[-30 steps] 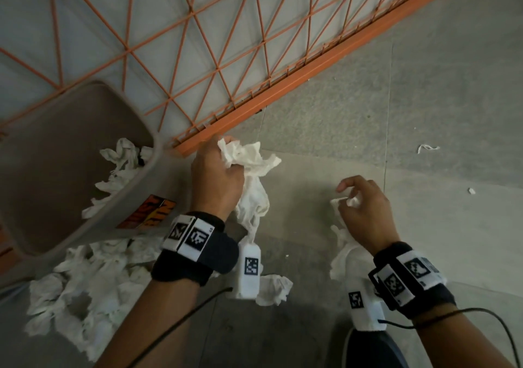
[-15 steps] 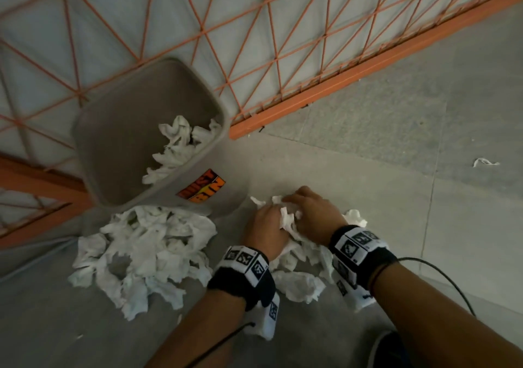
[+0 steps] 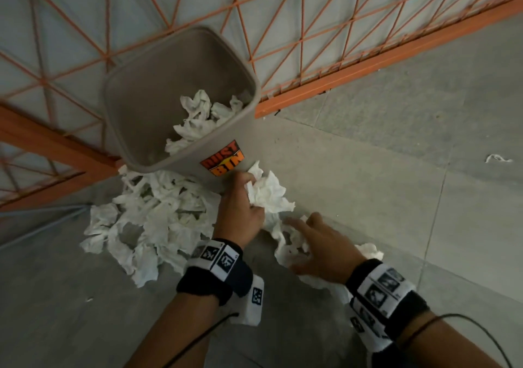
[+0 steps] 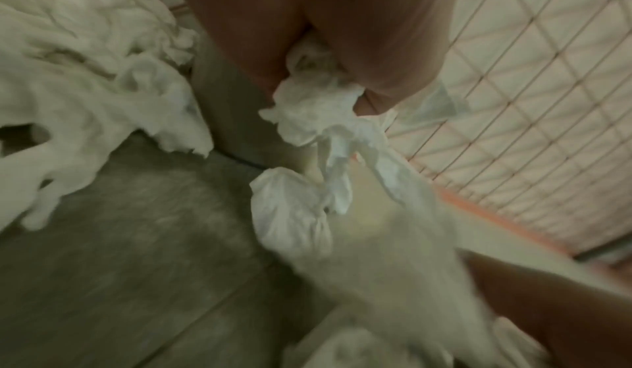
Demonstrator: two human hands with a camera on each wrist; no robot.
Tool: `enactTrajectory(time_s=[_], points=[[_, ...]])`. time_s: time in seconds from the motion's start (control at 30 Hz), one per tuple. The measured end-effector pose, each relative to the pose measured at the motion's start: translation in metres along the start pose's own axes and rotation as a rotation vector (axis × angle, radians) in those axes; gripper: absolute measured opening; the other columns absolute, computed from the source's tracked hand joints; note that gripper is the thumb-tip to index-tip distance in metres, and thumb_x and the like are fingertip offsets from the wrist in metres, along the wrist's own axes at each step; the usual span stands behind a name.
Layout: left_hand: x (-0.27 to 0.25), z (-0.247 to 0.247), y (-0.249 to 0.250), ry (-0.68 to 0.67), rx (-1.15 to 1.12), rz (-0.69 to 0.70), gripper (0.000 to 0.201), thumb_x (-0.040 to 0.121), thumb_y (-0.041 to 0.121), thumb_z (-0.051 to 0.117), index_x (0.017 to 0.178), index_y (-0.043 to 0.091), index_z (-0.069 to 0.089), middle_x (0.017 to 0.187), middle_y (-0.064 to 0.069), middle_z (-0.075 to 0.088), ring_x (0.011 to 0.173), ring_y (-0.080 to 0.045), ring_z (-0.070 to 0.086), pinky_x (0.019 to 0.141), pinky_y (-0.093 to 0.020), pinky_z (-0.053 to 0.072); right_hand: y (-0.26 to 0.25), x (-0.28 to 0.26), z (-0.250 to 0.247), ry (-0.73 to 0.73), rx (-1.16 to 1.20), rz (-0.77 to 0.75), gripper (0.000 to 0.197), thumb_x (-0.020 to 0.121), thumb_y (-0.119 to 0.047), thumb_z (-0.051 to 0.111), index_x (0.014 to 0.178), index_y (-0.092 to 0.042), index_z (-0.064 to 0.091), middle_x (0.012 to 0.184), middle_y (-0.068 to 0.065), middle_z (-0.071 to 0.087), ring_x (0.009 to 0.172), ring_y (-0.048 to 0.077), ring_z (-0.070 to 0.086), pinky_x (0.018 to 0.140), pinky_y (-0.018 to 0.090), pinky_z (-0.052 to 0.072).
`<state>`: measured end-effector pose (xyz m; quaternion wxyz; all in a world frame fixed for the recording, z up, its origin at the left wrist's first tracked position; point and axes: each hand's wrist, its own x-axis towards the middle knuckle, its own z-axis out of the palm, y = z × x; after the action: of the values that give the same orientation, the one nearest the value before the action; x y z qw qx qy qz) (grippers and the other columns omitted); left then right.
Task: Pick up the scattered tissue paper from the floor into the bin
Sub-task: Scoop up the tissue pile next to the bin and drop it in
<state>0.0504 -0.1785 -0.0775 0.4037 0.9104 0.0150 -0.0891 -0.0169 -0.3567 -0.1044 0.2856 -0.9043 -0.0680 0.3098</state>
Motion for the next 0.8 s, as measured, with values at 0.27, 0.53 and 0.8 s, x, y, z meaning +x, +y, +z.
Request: enactTrajectory(time_s=[0.27,0.53,0.8], points=[[-0.02,0.043,-0.033,-0.354,0.261,-0.051,0.062,0.079,0.019,0.073,0.135,0.015,0.044,0.138,-0.011,0.046,0.127,-0.029,0.046,0.103,-0.034,0.037,0.015,0.007,0.034,0.223,0.0,-0.009,0.02,0.082,-0.029,0.06,0.099,-0.018,0.057,0.104,0.004,0.054,0.091,0.027,0.059,0.075,0.039,0.05],[-0.035,0.034,-0.004,-0.271,-0.08,0.098,0.022,0.076,0.028,0.072,0.089,0.016,0.058,0.096,-0.001,0.057,0.086,-0.018,0.062,0.075,-0.032,0.053,-0.009,0.016,0.003,0.452,0.6,-0.037,0.033,0.083,-0.002,0.062,0.067,-0.026,0.046,0.069,-0.007,0.056,0.059,0.002,0.048,0.058,0.018,0.041],[-0.04,-0.072,0.102,-0.051,-0.221,0.407,0.025,0.075,0.028,0.074,0.085,0.02,0.052,0.082,0.0,0.059,0.074,-0.016,0.058,0.064,-0.03,0.048,-0.113,-0.03,-0.104,0.552,1.104,-0.414,0.018,0.083,0.001,0.042,0.08,-0.014,0.052,0.069,-0.003,0.059,0.064,0.009,0.055,0.055,0.02,0.047]])
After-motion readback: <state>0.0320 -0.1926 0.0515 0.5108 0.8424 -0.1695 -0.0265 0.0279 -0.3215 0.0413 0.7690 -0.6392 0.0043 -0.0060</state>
